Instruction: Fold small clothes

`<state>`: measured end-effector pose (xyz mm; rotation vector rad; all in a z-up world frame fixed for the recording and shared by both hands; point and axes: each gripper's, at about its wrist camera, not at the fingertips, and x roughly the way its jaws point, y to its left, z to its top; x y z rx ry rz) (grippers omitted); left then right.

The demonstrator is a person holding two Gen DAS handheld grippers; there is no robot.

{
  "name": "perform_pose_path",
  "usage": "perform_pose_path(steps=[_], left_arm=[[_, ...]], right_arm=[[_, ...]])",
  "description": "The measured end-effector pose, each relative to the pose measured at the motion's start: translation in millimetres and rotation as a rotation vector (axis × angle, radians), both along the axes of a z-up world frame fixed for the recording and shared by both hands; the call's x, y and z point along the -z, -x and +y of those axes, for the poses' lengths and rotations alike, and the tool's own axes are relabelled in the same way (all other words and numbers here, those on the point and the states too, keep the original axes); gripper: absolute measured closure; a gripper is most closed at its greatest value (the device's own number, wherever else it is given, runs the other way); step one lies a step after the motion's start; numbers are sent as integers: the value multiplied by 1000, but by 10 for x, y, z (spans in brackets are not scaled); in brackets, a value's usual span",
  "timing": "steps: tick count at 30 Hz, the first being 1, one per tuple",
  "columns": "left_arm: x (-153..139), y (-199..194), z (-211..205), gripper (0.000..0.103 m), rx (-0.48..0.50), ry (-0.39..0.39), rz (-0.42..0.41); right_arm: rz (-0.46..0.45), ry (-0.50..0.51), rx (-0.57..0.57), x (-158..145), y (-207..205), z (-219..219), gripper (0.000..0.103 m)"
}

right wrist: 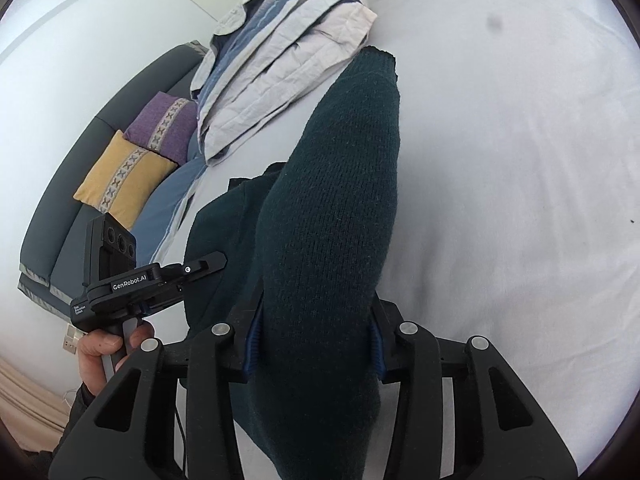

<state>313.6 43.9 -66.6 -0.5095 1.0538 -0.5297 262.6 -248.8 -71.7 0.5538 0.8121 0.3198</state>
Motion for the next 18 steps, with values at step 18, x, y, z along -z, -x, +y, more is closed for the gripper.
perform_pose_path(steps=[18], left_arm=[[-316, 1550, -415, 80, 109, 76, -31]], right_arm=[[-93, -70, 3, -527, 1924, -331, 64]])
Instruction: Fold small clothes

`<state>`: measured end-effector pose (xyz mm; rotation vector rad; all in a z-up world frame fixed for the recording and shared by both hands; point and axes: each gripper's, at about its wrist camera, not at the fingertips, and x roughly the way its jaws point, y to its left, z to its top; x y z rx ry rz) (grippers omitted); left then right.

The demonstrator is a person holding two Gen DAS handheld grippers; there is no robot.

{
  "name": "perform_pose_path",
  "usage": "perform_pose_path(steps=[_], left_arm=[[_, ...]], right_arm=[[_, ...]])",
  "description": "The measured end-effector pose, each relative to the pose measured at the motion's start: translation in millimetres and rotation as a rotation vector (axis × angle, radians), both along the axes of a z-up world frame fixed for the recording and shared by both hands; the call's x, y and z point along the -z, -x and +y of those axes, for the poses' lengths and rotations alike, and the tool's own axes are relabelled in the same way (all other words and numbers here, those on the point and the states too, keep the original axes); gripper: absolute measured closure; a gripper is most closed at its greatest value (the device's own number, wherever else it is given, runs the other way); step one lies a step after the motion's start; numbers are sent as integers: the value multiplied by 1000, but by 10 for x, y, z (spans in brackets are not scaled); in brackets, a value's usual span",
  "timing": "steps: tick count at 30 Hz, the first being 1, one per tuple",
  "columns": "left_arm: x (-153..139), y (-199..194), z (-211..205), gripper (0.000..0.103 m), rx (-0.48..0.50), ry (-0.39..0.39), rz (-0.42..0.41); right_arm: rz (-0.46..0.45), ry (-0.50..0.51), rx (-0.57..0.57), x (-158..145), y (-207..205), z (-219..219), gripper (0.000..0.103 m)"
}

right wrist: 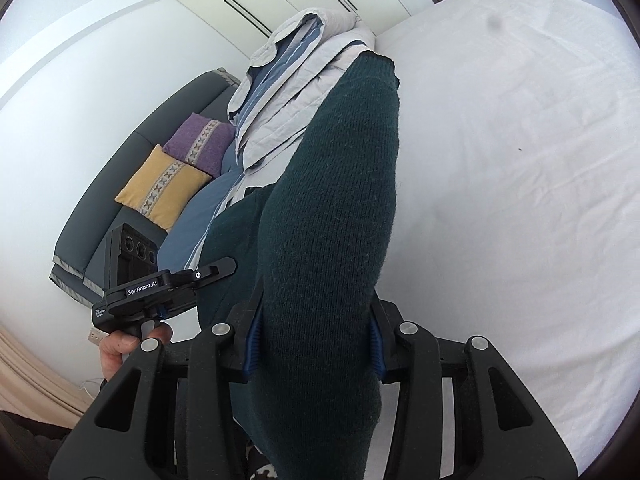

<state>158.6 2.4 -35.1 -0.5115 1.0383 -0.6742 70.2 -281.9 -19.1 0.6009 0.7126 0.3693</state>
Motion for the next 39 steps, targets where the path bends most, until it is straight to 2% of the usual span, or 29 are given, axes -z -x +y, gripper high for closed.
perform_pose_path(steps=[9, 13, 15, 17, 19, 22, 26, 28, 30, 33, 35, 37, 39], left_arm=[[278, 106, -130, 80, 30, -23, 61], [567, 70, -103, 80, 28, -22, 115], [754, 37, -86, 79, 20, -24, 150], [919, 13, -59, 77, 10, -2, 180], [1043, -15, -10, 72, -12, 40, 218], [1084, -19, 58, 69, -30, 70, 234], [855, 49, 203, 66, -104, 31, 180], [670, 142, 366, 66, -152, 30, 124], [469, 250, 446, 66, -158, 27, 67], [180, 481, 318, 66, -97, 2, -35], [89, 672, 110, 66, -28, -15, -92], [96, 817, -178, 66, 18, -47, -123], [276, 875, -326, 66, 42, -93, -93]], right_arm=[[57, -41, 39, 414, 413, -188, 64], [87, -48, 42, 656, 373, -247, 64], [136, -65, 50, 868, 337, -312, 63], [191, -75, 69, 1117, 304, -388, 60], [197, -146, 84, 1318, 318, -474, 59], [182, -159, 77, 1347, 356, -485, 55], [215, -115, 105, 1250, 437, -513, 52], [195, -91, 144, 1119, 510, -566, 52], [148, -95, 173, 962, 685, -605, 50], [69, -147, 148, 744, 888, -594, 50], [40, -175, 99, 681, 946, -489, 50], [38, -192, 51, 680, 945, -346, 50], [65, -176, 28, 750, 922, -230, 50]])
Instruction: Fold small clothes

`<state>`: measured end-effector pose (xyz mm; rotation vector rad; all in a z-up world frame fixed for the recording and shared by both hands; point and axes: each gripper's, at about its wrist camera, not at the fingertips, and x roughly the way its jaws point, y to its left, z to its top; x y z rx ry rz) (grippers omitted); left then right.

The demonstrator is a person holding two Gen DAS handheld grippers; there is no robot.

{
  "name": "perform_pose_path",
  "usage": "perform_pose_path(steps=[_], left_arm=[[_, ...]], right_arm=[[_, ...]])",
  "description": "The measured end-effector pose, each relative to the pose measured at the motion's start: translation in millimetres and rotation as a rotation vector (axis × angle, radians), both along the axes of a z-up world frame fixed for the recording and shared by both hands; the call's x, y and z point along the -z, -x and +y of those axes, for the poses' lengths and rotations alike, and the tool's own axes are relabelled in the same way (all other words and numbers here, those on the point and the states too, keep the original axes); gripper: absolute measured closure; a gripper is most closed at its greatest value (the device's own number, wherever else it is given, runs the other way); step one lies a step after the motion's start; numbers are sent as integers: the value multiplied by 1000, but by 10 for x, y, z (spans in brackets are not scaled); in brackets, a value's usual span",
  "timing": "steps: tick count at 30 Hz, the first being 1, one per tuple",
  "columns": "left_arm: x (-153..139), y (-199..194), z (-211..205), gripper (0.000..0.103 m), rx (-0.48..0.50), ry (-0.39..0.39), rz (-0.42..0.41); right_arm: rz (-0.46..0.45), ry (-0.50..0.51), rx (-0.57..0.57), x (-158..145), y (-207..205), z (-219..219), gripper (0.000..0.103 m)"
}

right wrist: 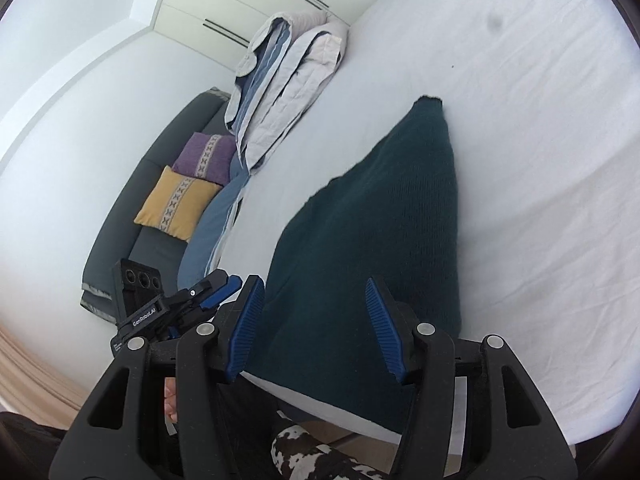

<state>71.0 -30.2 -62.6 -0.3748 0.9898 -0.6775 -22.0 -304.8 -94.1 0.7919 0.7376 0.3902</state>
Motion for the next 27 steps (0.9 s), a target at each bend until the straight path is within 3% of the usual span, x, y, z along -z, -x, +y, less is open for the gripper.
perform_pose_path(steps=[2, 3, 4, 7, 13, 17, 20, 23, 27], left_arm=[[252, 13, 12, 67, -6, -14, 57], [361, 28, 88, 70, -16, -17, 72], [429, 37, 129, 81, -22, -8, 79], [518, 23, 239, 86, -29, 44, 97], [629, 37, 310, 87, -25, 79, 78], [672, 35, 354, 88, -16, 101, 71], [683, 50, 341, 89, -7, 96, 49], [709, 55, 378, 89, -7, 110, 47], [665, 43, 457, 89, -22, 120, 74]], right_arm=[[36, 0, -13, 133, -30, 83, 52], [39, -11, -10, 183, -35, 106, 53], [35, -26, -7, 214, -30, 108, 54], [30, -57, -16, 298, 22, 30, 57], [27, -42, -13, 263, 170, 59, 54], [23, 15, -69, 151, 346, 90, 54], [88, 72, -75, 332, 391, 113, 55], [97, 24, -59, 558, 452, 48, 56], [103, 56, -55, 463, 492, 70, 55]])
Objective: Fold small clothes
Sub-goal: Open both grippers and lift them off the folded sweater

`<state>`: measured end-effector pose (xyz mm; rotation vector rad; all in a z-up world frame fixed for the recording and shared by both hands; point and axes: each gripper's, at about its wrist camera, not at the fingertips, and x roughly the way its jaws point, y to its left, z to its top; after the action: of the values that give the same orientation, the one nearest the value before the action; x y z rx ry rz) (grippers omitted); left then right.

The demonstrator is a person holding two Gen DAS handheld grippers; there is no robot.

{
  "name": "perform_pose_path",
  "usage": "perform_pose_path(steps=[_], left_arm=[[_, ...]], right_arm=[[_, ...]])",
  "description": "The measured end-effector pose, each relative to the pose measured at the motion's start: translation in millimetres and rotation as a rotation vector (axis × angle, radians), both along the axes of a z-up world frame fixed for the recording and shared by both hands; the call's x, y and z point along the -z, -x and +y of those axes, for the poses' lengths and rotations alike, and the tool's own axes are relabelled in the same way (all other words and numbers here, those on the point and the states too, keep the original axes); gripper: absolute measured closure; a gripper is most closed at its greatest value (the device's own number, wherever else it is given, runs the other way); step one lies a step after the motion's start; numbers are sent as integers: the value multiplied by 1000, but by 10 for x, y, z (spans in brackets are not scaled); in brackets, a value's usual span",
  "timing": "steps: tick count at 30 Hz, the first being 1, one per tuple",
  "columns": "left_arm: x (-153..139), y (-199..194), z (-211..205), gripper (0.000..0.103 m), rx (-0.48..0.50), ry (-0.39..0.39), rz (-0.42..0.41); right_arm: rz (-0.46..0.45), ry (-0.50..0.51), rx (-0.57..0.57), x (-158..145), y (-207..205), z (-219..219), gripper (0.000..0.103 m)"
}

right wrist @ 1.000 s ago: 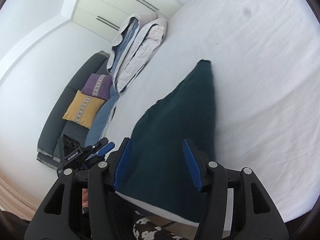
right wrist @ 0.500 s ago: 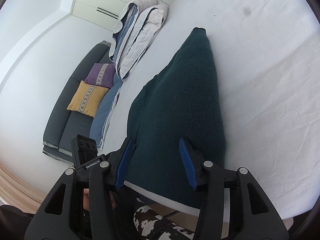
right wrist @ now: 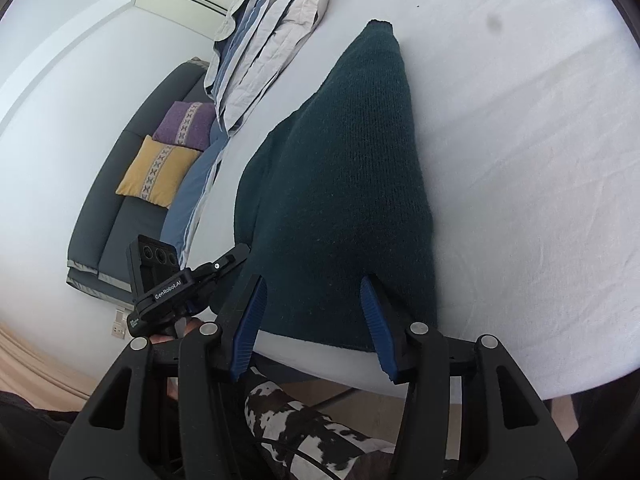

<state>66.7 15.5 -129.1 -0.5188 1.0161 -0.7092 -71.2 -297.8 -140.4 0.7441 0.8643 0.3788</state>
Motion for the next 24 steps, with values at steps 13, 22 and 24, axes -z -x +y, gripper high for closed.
perform_pose_path(steps=[13, 22, 24], left_arm=[[-1097, 559, 252, 0, -200, -229, -332], [-1918, 1062, 174, 0, -422, -485, -713], [-2045, 1157, 205, 0, -444, -479, -749]], right_arm=[[-149, 319, 81, -1096, 264, 129, 44], [-363, 507, 177, -1872, 428, 540, 14], [-415, 538, 236, -1990, 516, 555, 7]])
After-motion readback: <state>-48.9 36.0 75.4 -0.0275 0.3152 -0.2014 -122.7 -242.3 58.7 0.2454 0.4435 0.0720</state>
